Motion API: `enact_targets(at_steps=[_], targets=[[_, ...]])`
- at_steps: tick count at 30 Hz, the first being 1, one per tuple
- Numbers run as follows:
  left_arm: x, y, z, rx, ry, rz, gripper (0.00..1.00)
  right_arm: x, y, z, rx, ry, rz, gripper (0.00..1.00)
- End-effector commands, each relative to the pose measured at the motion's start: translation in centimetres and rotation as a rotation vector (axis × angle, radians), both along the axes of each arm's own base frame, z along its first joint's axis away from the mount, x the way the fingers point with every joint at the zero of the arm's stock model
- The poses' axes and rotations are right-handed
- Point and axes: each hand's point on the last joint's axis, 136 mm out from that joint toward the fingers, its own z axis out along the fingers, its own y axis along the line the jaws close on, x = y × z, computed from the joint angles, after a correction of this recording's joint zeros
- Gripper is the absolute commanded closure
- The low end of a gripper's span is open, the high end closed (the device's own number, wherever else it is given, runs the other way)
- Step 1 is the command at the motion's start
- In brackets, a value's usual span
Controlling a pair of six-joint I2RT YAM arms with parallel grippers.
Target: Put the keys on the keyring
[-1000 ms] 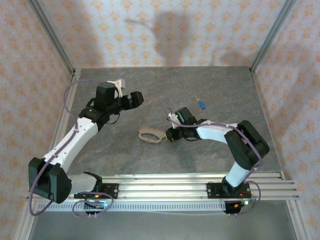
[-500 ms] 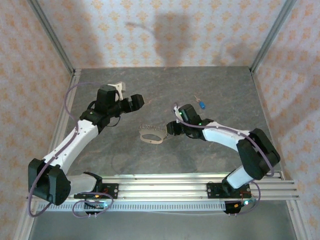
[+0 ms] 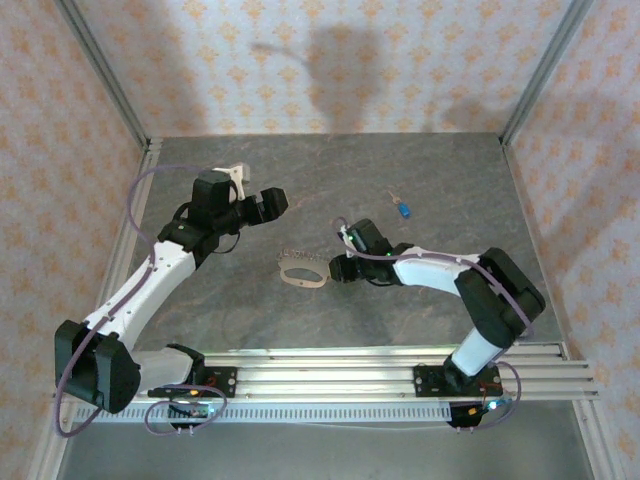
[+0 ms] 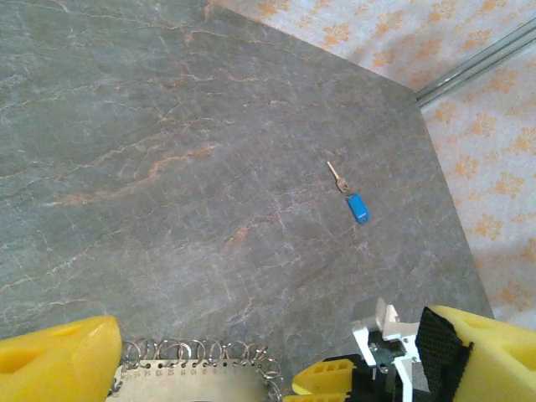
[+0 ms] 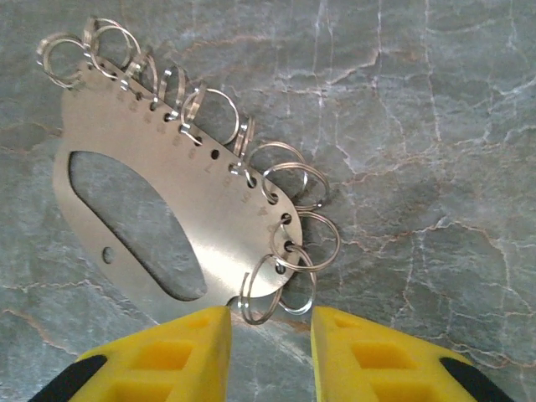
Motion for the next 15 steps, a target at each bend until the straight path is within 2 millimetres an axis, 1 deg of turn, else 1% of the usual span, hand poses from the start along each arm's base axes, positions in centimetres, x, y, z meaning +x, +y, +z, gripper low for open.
enact_targets(at_steps=[1, 4, 10, 13, 15], targets=[[0.0, 0.1, 0.9, -0.004, -0.038, 0.012, 0.07, 0.1, 0.3, -0.8, -0.008, 0.013, 0.003, 0.70], [0.0, 0.1, 0.8, -0.001, -0.038, 0.014, 0.07, 0.2, 0.5, -1.1, -0.010, 0.017, 0.002, 0.71], [0.0, 0.1, 0.8, -0.001, -0.037, 0.014, 0.07, 0.7, 0.7, -1.1, -0.019, 0.008, -0.002, 0.80], [0.0, 0.1, 0.6, 0.000, -0.033, 0.014, 0.07, 0.8, 0.8, -0.7, -0.013, 0.000, -0.001, 0.81], [0.1, 0.1, 0.6, 0.002, -0.034, 0.013, 0.07, 0.9, 0.9, -0.1, -0.001, -0.010, -0.002, 0.79]])
